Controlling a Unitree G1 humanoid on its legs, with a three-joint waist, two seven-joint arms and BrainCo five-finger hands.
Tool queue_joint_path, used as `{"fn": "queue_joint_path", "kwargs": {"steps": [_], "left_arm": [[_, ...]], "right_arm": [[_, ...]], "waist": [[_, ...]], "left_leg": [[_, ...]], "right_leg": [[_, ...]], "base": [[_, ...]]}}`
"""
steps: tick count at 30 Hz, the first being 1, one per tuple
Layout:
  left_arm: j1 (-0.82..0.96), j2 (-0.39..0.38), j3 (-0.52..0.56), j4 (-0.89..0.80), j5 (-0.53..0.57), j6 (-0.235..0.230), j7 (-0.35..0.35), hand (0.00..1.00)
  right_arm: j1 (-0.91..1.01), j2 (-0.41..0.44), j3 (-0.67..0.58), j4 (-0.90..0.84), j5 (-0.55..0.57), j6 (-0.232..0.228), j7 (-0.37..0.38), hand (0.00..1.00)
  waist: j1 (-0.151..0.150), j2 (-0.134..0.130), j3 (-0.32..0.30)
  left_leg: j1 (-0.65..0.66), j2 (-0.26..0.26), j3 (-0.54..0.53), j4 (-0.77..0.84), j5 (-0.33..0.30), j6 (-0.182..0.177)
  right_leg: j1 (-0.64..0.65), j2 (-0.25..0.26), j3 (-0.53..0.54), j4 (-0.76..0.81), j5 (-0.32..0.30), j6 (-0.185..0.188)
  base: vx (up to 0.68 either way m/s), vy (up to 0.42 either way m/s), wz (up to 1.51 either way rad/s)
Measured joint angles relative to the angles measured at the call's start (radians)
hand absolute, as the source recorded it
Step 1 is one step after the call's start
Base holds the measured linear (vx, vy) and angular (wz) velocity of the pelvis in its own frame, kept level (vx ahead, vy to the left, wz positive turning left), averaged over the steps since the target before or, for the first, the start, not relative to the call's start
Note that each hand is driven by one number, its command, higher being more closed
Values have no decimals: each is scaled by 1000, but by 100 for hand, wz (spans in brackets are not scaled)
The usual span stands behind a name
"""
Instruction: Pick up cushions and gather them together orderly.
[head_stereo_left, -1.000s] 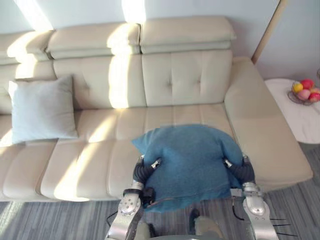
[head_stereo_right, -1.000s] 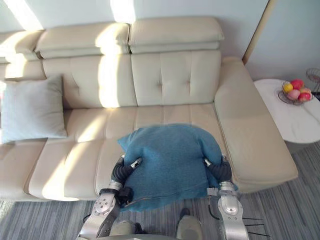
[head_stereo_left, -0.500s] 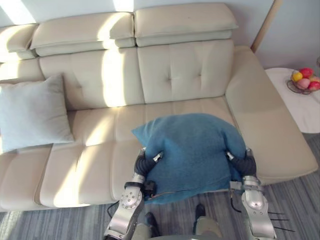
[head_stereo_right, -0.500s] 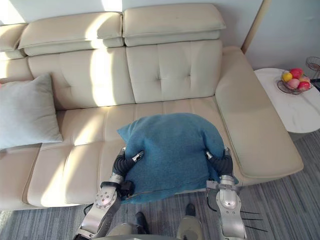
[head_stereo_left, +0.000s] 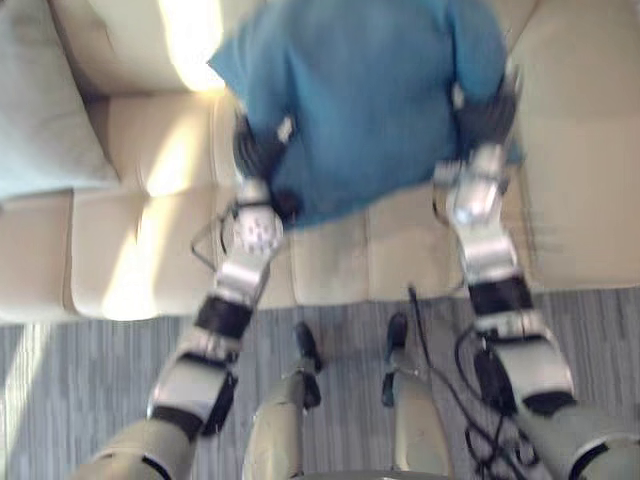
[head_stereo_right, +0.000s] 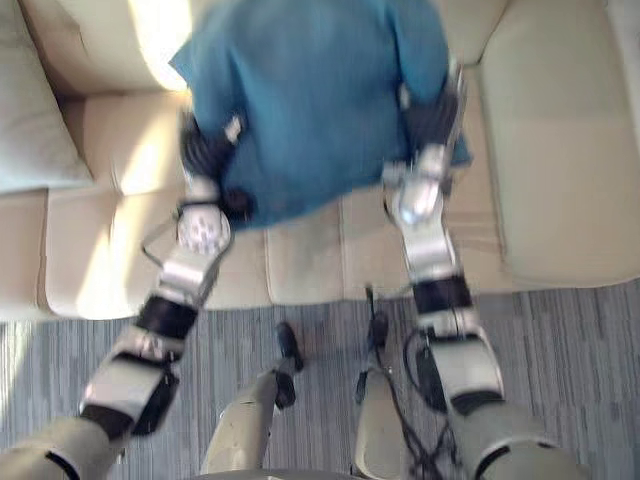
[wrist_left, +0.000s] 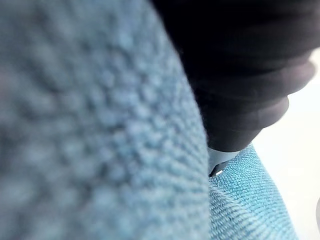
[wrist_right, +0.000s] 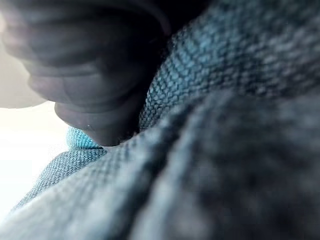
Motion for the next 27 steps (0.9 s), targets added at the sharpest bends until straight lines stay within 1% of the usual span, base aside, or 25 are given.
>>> {"fn": "queue_joint_path", "kwargs": {"steps": [1, 2, 3, 5, 6, 7, 8, 10, 11, 12, 13, 14, 15, 16, 17, 18, 19, 20, 21, 23, 24, 27], "left_arm": [[-140, 25, 26, 67, 24, 0, 27, 100], [-208, 37, 33, 104, 35, 0, 37, 100], [-304, 60, 36, 150, 47, 0, 49, 100], [-458, 101, 36, 215, 62, 0, 61, 100], [-515, 117, 35, 231, 64, -1, 67, 0], [-545, 125, 35, 240, 69, -1, 74, 0], [-628, 145, 30, 274, 73, -6, 95, 0], [-707, 164, 20, 329, 73, -8, 102, 0], [-767, 167, 13, 384, 72, -8, 101, 0], [-803, 164, 10, 421, 69, -7, 98, 0], [-819, 162, 10, 439, 63, -7, 93, 0], [-847, 160, 10, 473, 42, -6, 85, 0], [-863, 160, 11, 494, 17, -6, 67, 0], [-869, 162, 22, 496, -31, 3, 37, 0], [-869, 162, 26, 498, -53, 6, 21, 0], [-869, 163, 26, 525, -111, 10, -21, 0], [-869, 163, 27, 534, -128, 13, -39, 0], [-869, 163, 28, 549, -150, 26, -69, 0], [-868, 163, 30, 558, -162, 32, -94, 0], [-859, 158, 60, 557, -168, 31, -127, 0], [-835, 150, 83, 557, -189, 31, -151, 0], [-730, 102, 146, 554, -207, 27, -171, 0]], "right_arm": [[-146, 4, -23, 64, -2, 4, -38, 100], [-209, 5, -39, 94, -2, 6, -51, 100], [-289, 4, -58, 121, -2, 14, -73, 100], [-397, 5, -83, 140, -1, 14, -126, 100], [-436, 5, -89, 140, -1, 14, -146, 100], [-457, 4, -90, 141, -2, 14, -161, 100], [-517, 3, -96, 154, -1, 14, -194, 0], [-575, 1, -113, 183, -1, 15, -223, 0], [-614, -6, -125, 219, 1, 17, -244, 0], [-635, -16, -130, 245, 10, 20, -249, 0], [-640, -23, -130, 255, 30, 20, -250, 0], [-644, -38, -129, 266, 86, 20, -240, 0], [-650, -53, -128, 279, 123, 20, -233, 0], [-665, -70, -126, 306, 180, 21, -200, 0], [-668, -79, -121, 315, 209, 21, -177, 0], [-668, -101, -104, 339, 279, 21, -115, 0], [-668, -108, -98, 346, 309, 22, -90, 0], [-668, -120, -82, 357, 364, 24, -42, 0], [-668, -127, -63, 371, 405, 31, -2, 0], [-659, -134, -25, 383, 447, 46, 49, 0], [-646, -136, -1, 384, 475, 51, 92, 0], [-625, -136, 21, 383, 487, 46, 132, 0]], "waist": [[-1, 3, 8], [0, 3, 16], [0, 2, 40], [-1, 2, 45], [-1, 2, 46], [0, 2, 46], [-1, 3, 63], [-2, 4, 71], [-4, 4, 75], [-3, 5, 76], [-3, 5, 76], [-4, 5, 76], [-3, 5, 76], [-1, 5, 76], [-1, 5, 76], [1, 6, 79], [1, 6, 90], [3, 6, 110], [4, 7, 111], [7, 7, 111], [10, 6, 114], [12, 6, 114]], "left_leg": [[-50, -1, -5, -17, 26, 2], [-63, -2, -5, -30, 39, 4], [-67, -7, -6, -57, 58, 4], [-97, -21, -6, -120, 101, 8], [-108, -29, -6, -152, 122, 10], [-114, -35, -4, -172, 134, 9], [-128, -37, -3, -208, 158, 9], [-163, -38, -6, -208, 165, 7], [-186, -38, -10, -208, 169, 7], [-204, -37, -11, -208, 169, 7], [-216, -35, -12, -208, 170, 7], [-236, -34, -13, -208, 173, 2], [-255, -33, -16, -208, 182, -9], [-281, -31, -17, -208, 185, -15], [-292, -30, -17, -208, 185, -15], [-322, -25, -15, -208, 198, -32], [-324, -23, -15, -208, 200, -35], [-327, -17, -11, -208, 200, -35], [-345, -12, -8, -208, 200, -35], [-368, -4, -4, -208, 200, -35], [-381, 3, 3, -208, 200, -35], [-381, 13, 24, -208, 200, -35]], "right_leg": [[-48, 1, -5, -14, 24, -3], [-60, 2, -7, -28, 37, -3], [-62, 3, -9, -54, 57, -4], [-94, 5, -10, -109, 97, -8], [-110, 5, -10, -131, 114, -6], [-124, 6, -9, -138, 120, -9], [-156, 9, -6, -138, 126, -9], [-188, 9, -8, -138, 131, -9], [-211, 10, -11, -138, 132, -10], [-227, 10, -13, -138, 132, -10], [-237, 11, -14, -138, 132, -10], [-255, 11, -17, -138, 132, -10], [-272, 9, -18, -138, 132, -10], [-297, 10, -20, -138, 132, -10], [-308, 12, -20, -138, 132, -10], [-332, 11, -24, -138, 132, -10], [-334, 12, -24, -138, 132, -10], [-337, 15, -24, -138, 132, -10], [-353, 17, -24, -138, 132, -10], [-377, 24, -24, -137, 132, -10], [-391, 30, -23, -137, 132, -10], [-397, 39, -20, -136, 132, -10]], "base": [[-118, -15, 10], [-121, -12, 11], [-84, 7, 7], [-75, 15, 4], [-45, 14, 0], [-42, 18, -5], [-45, 27, -4], [-32, 37, 3], [-8, 52, 7], [10, 46, 5], [31, 53, 5], [39, 45, 8], [58, 52, 10], [54, 38, 7], [92, 63, 10], [85, 59, 11], [107, 77, 8], [89, 72, -1], [104, 84, -6], [92, 72, -7], [79, 62, -12], [68, 67, -13]]}}
